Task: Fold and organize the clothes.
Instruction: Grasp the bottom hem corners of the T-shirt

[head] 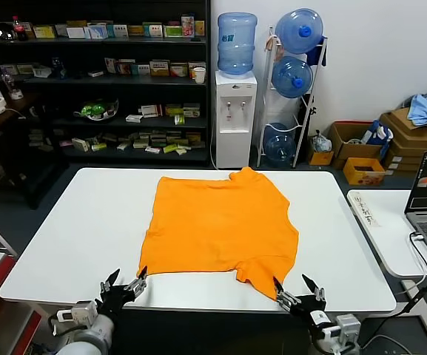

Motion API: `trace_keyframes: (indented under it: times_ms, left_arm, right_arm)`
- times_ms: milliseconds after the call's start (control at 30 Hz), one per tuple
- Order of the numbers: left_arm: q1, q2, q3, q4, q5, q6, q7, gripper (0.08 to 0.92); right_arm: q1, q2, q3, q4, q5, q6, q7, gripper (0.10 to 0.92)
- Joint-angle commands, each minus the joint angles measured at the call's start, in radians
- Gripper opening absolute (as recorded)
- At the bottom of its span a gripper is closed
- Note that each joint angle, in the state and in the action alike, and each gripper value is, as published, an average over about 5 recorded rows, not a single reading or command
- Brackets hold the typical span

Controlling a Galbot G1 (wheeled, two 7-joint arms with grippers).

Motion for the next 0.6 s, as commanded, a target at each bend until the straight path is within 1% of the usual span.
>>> trace_keyframes:
  times_ms: [33,600]
  left_arm:
    - [-0.137,0.009,0.03,0.119,-0.019,0.038,0.013,0.823]
    - [-0.105,0.015,0.068,0.112,0.029,0.04,0.011,0.823]
  right_arm:
    - [0.13,0.006,-0.07,-0.082,0.024,-0.055,0.045,0.823]
    - [0.148,0.018,-0.086,-0.137,0.029,-0.061,0.055,0.822]
